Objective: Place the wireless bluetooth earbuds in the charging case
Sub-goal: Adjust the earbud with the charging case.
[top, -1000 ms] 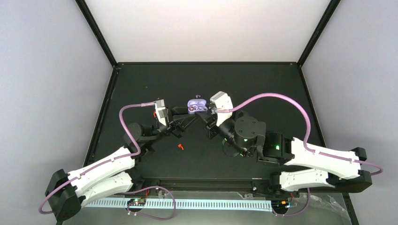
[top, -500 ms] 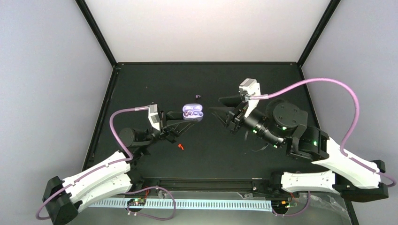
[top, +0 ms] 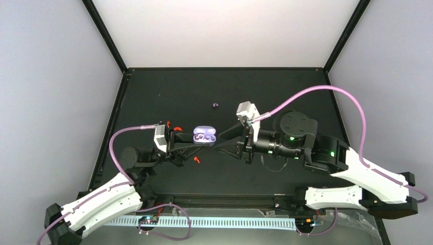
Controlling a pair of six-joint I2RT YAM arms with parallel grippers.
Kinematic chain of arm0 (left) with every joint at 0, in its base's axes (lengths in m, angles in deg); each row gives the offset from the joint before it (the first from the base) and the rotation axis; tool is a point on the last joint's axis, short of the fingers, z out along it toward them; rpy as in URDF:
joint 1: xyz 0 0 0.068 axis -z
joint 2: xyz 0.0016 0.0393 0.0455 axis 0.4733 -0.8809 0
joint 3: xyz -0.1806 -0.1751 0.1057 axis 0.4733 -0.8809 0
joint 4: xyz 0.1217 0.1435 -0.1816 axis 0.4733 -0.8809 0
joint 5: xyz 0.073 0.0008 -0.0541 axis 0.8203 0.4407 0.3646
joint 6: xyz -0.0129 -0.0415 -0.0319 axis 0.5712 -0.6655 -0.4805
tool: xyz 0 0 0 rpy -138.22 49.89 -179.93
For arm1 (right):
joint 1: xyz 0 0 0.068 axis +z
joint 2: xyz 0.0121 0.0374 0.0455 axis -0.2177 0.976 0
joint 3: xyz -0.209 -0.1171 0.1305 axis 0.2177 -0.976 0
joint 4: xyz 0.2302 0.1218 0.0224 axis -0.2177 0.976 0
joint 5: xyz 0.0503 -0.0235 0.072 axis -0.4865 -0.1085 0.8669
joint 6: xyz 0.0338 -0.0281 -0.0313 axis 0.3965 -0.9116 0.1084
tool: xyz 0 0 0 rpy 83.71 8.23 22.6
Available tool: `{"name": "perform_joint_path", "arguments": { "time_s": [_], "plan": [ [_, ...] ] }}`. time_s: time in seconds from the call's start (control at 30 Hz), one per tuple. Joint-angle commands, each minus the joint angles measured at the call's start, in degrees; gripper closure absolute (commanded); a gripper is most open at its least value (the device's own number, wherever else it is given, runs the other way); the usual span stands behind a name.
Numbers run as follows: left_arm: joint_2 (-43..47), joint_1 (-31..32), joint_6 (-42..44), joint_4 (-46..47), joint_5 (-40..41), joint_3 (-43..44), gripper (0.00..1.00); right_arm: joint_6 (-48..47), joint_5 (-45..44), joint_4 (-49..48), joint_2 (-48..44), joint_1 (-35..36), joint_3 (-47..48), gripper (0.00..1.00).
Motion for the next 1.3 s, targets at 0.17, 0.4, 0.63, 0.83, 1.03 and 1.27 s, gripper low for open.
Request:
{"name": "perform_joint_path", "arguments": {
  "time_s": [0.17, 0.4, 0.63, 0.83, 1.03, 1.27],
  "plan": [
    [2.6, -0.2, 0.0, -2.4, -1.2, -1.7, 0.98, 0.5, 1.4, -1.9, 3.4, -0.2, 0.0, 0.63],
    [3.6, -0.2, -0.1, -3.2, -1.3, -2.0, 0.98, -0.7, -2.2, -2.5, 5.4, -0.2, 0.8, 0.67],
    [4.3, -0.2, -0.1, -3.8, -1.7, -2.1, 0.98, -1.3, -3.4, -1.3, 7.3, -0.2, 1.4, 0.70],
    [4.8, -0.1, 0.1, -4.2, -1.9, -2.3, 0.99, -1.4, -3.4, -1.7, 7.7, -0.2, 1.6, 0.70],
    [4.9, -0.2, 0.1, -4.4, -2.1, -2.4, 0.98, -1.6, -3.0, -2.0, 8.0, -0.2, 1.8, 0.71],
    [4.7, -0.2, 0.1, -4.5, -2.1, -2.3, 0.98, -1.9, -2.8, -1.9, 8.8, -0.2, 2.3, 0.73]
  ]
}}
